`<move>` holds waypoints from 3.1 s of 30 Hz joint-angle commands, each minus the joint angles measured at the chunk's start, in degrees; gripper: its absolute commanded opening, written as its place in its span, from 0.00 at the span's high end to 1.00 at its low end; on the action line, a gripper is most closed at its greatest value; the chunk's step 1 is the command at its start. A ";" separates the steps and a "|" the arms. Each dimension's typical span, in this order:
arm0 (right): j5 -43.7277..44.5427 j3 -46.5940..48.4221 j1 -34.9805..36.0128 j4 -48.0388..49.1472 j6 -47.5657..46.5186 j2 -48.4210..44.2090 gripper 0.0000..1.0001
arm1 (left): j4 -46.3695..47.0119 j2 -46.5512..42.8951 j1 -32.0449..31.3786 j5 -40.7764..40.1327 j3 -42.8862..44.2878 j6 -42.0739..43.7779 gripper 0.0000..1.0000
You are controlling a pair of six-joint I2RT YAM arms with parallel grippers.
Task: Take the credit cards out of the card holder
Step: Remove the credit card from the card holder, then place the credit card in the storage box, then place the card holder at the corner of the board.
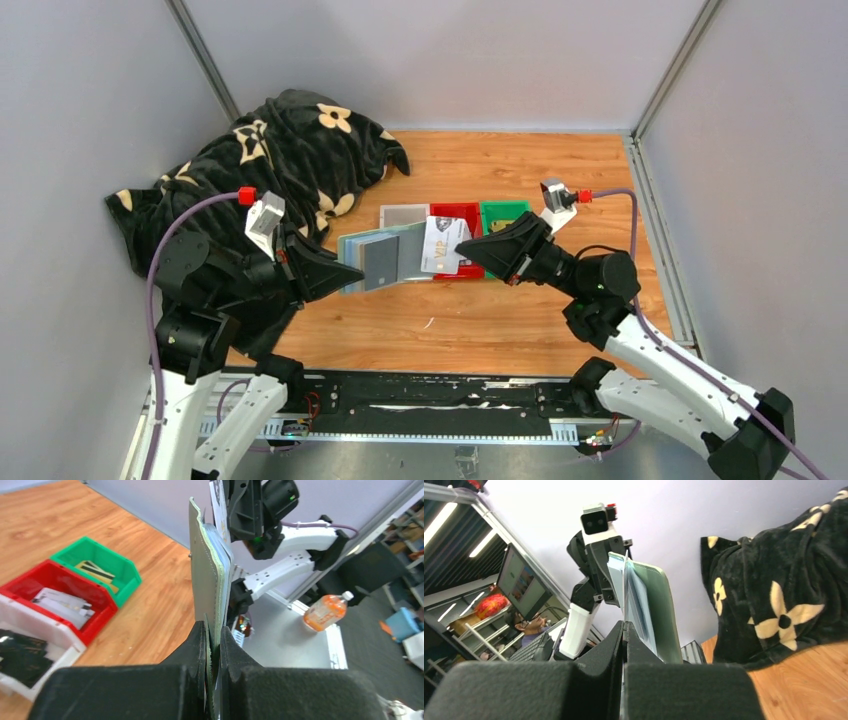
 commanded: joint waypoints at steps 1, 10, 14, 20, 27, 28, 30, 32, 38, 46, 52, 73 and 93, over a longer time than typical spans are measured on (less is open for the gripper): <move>-2.64 0.37 -4.71 -5.00 1.70 -2.66 1.00 | -10.08 0.48 -0.11 -5.24 3.75 12.50 1.00; -9.35 4.04 -18.43 -19.94 -0.50 -4.38 1.00 | -17.62 0.30 -0.11 -9.21 6.23 23.19 1.00; -8.24 6.65 -22.29 -32.50 -7.64 -1.70 1.00 | -20.41 0.75 -0.11 -8.50 6.13 25.25 1.00; -0.13 10.52 -23.11 -46.78 -21.53 8.21 1.00 | -22.97 0.97 -0.11 -3.63 5.82 27.15 1.00; 2.38 15.05 -22.78 -47.19 -28.19 26.18 1.00 | -27.62 1.04 -0.11 -3.79 5.12 34.79 1.00; 3.07 16.05 -22.62 -47.46 -29.03 29.70 1.00 | -28.68 1.22 -0.11 -4.39 4.91 35.92 1.00; 3.79 18.07 -22.51 -47.57 -30.24 34.65 1.00 | -30.06 2.12 -0.11 -4.76 4.16 37.73 1.00; 3.69 20.07 -22.22 -47.65 -30.75 39.10 1.00 | -31.46 3.47 -0.11 -4.96 3.61 39.33 1.00; 4.56 26.44 -19.72 -48.61 -32.23 48.85 1.00 | -33.73 7.19 -0.40 -6.90 1.94 43.82 1.00; 7.82 27.56 -16.97 -47.82 -31.50 52.70 1.00 | -35.10 8.14 -0.89 -7.87 2.18 47.24 1.00; 13.12 25.98 -14.85 -48.12 -32.12 48.69 0.69 | -35.13 7.19 -0.99 -8.14 1.69 47.49 1.00; -14.73 29.29 3.29 -42.36 -38.33 20.26 0.21 | -36.05 7.92 -1.25 -7.41 2.03 52.15 1.00; -5.60 28.82 11.69 -48.24 -47.29 20.76 0.16 | -38.56 5.93 -1.36 -1.87 4.69 52.38 1.00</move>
